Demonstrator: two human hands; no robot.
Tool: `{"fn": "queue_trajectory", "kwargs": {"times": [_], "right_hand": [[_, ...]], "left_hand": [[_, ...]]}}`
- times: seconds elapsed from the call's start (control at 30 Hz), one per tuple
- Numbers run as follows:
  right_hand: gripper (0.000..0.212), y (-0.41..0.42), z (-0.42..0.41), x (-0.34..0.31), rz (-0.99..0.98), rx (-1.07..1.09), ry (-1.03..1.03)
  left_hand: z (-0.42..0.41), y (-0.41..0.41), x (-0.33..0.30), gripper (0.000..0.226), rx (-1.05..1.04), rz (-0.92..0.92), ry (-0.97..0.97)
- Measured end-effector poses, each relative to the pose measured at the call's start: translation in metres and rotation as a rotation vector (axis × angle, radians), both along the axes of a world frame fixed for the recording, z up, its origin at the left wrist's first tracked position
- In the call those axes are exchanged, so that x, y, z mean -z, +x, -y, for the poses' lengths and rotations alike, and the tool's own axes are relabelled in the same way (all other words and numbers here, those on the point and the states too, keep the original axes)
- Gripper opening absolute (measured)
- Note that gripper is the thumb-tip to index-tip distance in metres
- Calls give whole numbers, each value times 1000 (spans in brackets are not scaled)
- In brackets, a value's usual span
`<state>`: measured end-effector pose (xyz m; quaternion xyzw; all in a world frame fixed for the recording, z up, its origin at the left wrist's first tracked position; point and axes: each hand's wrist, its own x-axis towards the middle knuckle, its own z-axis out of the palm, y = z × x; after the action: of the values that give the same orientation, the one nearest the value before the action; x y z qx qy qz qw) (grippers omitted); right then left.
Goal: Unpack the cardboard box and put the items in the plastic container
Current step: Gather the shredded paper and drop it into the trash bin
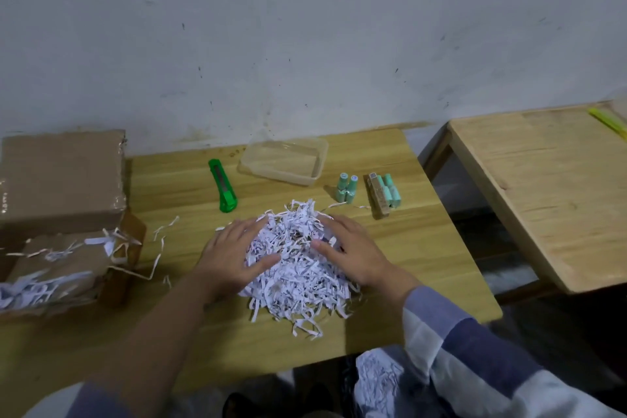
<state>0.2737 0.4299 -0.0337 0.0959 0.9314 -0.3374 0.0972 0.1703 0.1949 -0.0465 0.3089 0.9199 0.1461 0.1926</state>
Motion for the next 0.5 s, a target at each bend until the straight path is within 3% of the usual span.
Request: {"fn": "queue_trajectory", "kwargs": {"times": [0.13,0.27,0.4,0.5], "right_hand": [[104,18,12,4,21,-181,45],[121,6,19,23,-68,-275,235],[116,-22,15,32,-96,-338,306],[95,-34,14,36,-127,-336,282]], "left_hand": [[26,22,-1,121,111,12,-22],[28,22,14,132,169,-140,-16],[11,3,21,135,190,-162,72],[-1,-6,24,119,175,-191,182]]}}
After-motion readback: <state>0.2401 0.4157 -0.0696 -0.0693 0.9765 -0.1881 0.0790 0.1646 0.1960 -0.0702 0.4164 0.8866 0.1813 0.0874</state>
